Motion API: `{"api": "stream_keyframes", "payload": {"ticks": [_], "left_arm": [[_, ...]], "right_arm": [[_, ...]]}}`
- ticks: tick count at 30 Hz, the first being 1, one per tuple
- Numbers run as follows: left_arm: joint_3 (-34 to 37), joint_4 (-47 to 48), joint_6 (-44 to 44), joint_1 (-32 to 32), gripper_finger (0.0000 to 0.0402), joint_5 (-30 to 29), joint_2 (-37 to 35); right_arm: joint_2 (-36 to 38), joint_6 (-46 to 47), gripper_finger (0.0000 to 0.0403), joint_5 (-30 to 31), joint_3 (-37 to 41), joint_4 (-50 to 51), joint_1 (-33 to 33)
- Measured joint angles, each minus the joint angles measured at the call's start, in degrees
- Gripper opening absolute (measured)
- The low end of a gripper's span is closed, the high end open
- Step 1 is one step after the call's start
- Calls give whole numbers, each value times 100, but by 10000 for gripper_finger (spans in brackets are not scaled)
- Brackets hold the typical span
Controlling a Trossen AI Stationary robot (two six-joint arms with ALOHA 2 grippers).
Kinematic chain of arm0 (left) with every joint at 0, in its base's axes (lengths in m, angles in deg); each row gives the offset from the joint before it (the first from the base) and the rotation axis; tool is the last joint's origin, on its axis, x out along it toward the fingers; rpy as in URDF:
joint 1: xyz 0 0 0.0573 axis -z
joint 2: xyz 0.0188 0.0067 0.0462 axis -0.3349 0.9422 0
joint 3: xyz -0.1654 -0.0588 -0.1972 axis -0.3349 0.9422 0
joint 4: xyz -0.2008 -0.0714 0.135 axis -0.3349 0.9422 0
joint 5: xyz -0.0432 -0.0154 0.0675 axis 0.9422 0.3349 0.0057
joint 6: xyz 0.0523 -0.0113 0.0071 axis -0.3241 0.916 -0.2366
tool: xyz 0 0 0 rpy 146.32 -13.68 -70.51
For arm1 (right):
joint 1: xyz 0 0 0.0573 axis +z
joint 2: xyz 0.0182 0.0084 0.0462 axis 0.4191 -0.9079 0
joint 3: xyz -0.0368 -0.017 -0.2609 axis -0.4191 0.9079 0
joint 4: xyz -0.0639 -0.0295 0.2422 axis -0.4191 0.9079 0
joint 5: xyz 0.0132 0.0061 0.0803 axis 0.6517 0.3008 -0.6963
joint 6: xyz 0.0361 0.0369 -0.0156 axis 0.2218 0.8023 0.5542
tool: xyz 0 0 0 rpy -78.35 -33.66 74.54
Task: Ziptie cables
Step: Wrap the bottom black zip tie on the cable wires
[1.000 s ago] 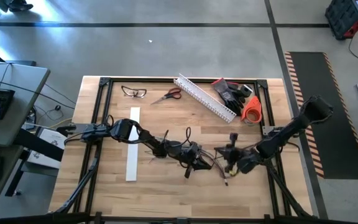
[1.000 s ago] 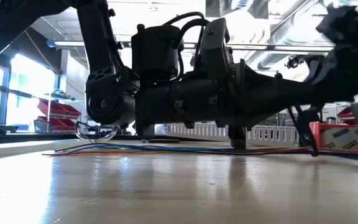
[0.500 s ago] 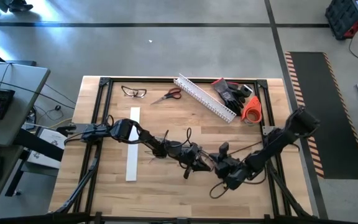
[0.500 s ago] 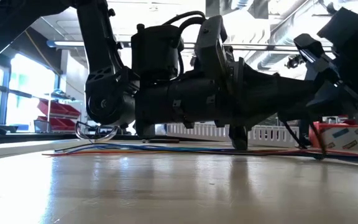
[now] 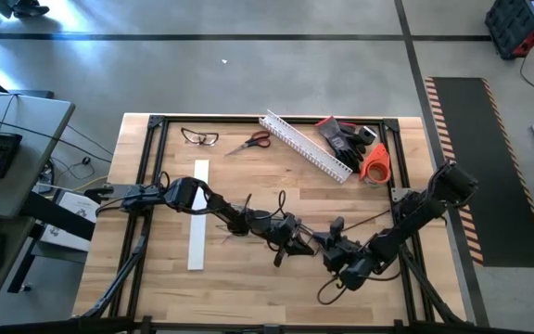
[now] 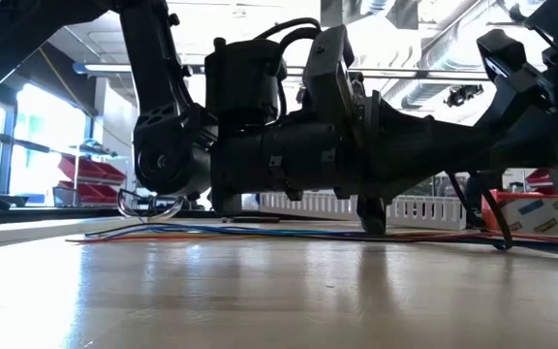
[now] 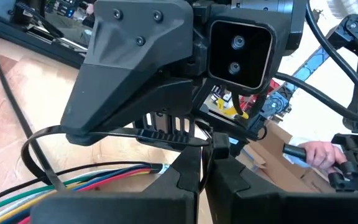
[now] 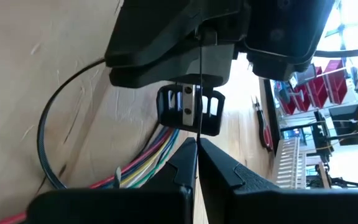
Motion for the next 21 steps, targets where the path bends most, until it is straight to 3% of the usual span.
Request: {"api": "stream_keyframes", "payload": {"ticks": [10,21], "left_arm": [[0,-2,-4,0,0,32,0],[0,-2,100,3,0,96,2]], "right_arm": [[2,-39,0,-73,6,-192,-20],[4,-894,0,-88,7,-711,-42]]}}
